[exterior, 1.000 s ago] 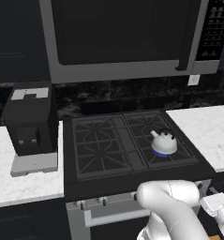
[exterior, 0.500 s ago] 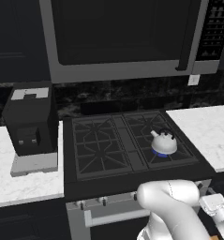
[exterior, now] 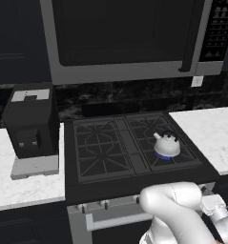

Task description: Turn off the front right burner of the stove.

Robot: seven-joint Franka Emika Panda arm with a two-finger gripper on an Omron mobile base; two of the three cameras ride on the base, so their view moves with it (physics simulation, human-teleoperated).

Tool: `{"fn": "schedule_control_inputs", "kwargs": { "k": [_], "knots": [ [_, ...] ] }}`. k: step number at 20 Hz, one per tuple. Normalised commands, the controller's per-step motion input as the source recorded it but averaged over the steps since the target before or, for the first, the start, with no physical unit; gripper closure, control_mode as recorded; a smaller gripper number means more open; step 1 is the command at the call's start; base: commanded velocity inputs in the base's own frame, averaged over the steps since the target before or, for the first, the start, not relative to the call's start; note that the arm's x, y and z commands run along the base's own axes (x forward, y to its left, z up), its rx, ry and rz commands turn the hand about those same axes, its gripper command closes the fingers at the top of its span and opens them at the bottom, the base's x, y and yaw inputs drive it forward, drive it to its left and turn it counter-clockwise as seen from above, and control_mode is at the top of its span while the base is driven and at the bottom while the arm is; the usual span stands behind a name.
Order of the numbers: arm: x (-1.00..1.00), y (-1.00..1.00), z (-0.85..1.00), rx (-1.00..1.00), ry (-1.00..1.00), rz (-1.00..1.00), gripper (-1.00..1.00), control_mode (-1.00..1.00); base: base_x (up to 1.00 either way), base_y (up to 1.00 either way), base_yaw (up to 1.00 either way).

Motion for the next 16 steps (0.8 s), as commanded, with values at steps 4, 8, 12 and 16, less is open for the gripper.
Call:
{"fn": "schedule_control_inputs", "kwargs": {
  "k": [4, 8, 12, 16],
  "knots": [
    [0.21, 0.0, -0.2, 0.0, 0.0, 0.0, -1.0, -1.0, 0.0, 0.0, 0.0],
    [0.0, 0.0, -0.01, 0.0, 0.0, 0.0, -1.0, -1.0, 0.0, 0.0, 0.0],
    [0.0, 0.05, 0.0, 0.0, -0.02, 0.0, -1.0, -1.0, 0.0, 0.0, 0.0],
    [0.01, 0.25, 0.0, -0.02, -0.03, -0.01, -1.0, -1.0, 0.0, 0.0, 0.0]
  ]
}}
